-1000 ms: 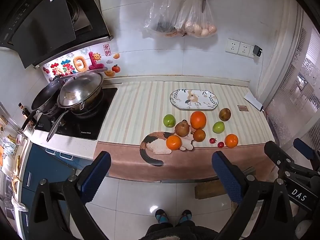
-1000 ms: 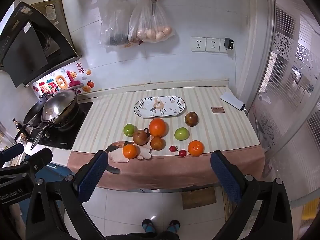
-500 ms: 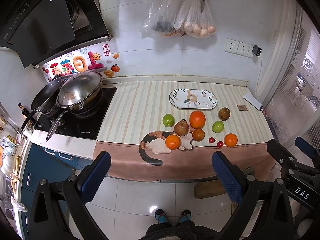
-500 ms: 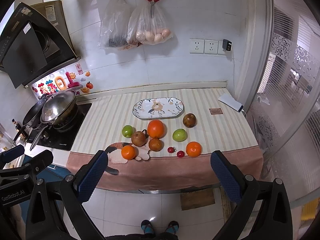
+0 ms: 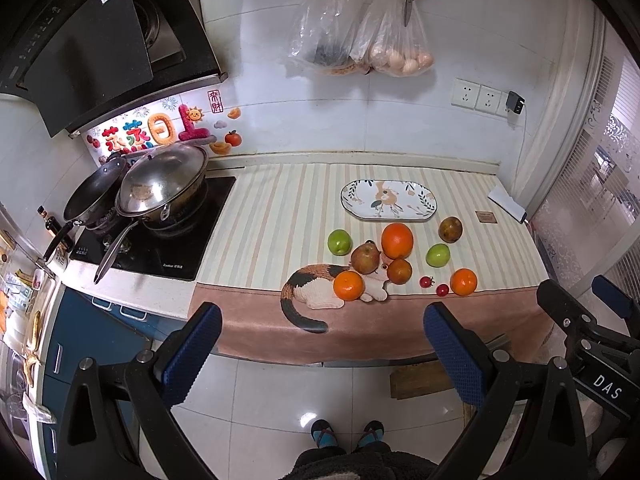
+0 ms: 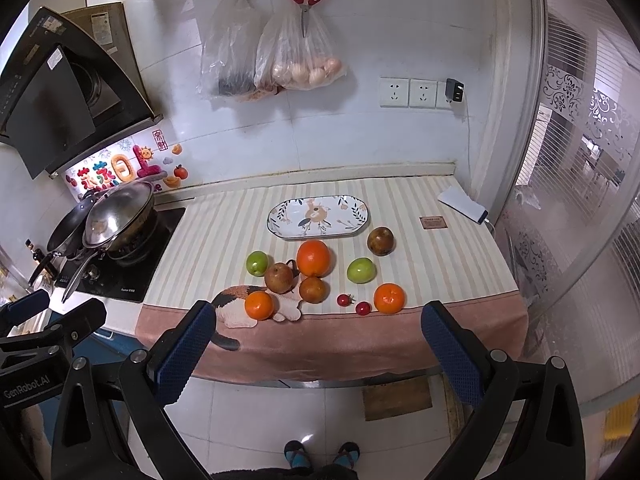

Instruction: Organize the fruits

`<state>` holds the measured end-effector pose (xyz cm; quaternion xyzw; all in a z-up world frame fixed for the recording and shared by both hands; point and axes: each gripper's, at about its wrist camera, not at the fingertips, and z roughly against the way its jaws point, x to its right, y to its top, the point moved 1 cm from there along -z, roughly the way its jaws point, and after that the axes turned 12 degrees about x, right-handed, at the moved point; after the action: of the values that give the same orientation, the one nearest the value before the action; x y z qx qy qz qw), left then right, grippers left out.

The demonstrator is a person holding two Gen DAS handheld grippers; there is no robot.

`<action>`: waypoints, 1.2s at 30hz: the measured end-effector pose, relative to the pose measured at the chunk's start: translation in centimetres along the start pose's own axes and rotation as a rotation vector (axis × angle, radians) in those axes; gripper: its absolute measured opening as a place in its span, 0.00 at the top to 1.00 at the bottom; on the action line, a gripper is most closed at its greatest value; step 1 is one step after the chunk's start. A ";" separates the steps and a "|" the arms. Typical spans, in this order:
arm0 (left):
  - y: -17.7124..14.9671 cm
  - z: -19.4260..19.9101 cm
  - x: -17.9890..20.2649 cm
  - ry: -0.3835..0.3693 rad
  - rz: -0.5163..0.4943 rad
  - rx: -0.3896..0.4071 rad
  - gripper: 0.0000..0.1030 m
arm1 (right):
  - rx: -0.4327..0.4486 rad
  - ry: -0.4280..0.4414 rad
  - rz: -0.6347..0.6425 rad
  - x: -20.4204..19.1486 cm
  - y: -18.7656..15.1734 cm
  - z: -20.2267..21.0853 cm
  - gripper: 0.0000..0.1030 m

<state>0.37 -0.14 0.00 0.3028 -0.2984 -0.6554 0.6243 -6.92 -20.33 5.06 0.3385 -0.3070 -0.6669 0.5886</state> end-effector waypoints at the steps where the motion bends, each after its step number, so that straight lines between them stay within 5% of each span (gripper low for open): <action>1: 0.0 0.0 0.0 0.000 0.001 0.000 0.00 | -0.001 -0.001 0.000 0.0 0.0 0.0 0.00; 36: 0.0 -0.3 -0.2 0.000 -0.001 0.002 0.00 | -0.005 0.008 -0.010 0.5 -0.1 -0.2 0.00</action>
<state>0.59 0.01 -0.16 0.3034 -0.2991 -0.6554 0.6237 -6.82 -20.77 4.79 0.3412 -0.3011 -0.6693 0.5874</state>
